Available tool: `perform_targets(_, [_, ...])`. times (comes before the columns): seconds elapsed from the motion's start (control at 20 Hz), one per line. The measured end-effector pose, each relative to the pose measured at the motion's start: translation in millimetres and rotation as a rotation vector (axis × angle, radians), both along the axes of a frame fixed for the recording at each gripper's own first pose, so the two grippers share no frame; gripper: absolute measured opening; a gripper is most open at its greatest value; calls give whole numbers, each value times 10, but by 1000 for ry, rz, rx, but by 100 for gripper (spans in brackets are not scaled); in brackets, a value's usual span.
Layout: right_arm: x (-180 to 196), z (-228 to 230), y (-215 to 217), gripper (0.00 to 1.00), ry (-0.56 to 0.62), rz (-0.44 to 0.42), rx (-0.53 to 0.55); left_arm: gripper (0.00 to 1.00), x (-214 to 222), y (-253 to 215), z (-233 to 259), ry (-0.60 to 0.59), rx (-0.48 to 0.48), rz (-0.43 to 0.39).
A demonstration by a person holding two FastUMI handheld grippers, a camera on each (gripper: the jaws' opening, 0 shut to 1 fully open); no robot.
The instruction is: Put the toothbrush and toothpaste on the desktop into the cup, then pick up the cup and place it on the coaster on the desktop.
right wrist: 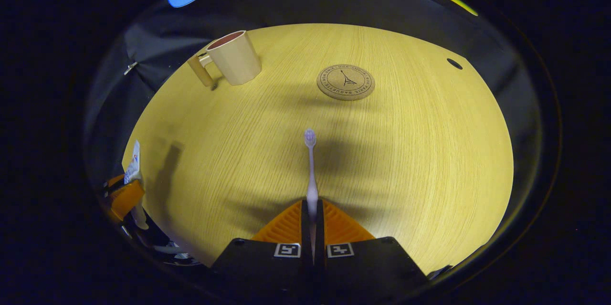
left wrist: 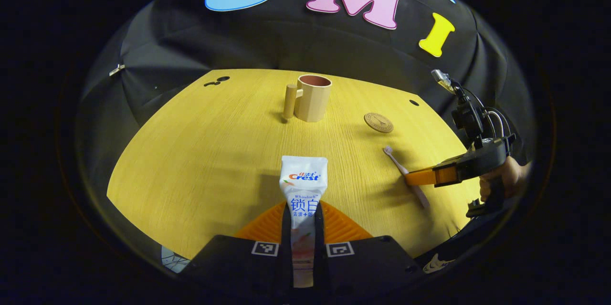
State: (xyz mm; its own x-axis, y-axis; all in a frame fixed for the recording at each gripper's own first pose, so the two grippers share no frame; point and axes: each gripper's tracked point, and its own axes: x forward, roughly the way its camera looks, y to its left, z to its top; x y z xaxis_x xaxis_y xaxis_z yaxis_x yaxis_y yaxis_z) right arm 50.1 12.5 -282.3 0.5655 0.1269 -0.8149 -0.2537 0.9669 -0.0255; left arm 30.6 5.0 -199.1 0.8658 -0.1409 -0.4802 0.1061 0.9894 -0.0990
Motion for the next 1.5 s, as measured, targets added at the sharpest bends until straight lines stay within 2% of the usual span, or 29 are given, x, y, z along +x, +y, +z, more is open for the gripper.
perform_targets(0.4, [18,266,-253,6,-25,-85,98,22,260,-111,416,-81,-48,8])
perform_targets(0.6, [-20,383,-448,5,-60,-74,115,22,514,-173,779,-156,-67,14])
perform_targets(1.05, [-102,538,-729,5,-55,-113,166,22,1502,-240,1902,-422,-140,36])
perform_targets(1.1, [-77,559,-748,5,-67,-115,171,17,1598,-240,2002,-443,-150,40])
perform_targets(1.15, [-77,549,-777,5,-68,-117,171,22,1710,-239,2128,-460,-155,43])
perform_targets(1.5, [-108,470,-958,5,-29,-142,164,22,2411,-308,2402,-568,-171,47])
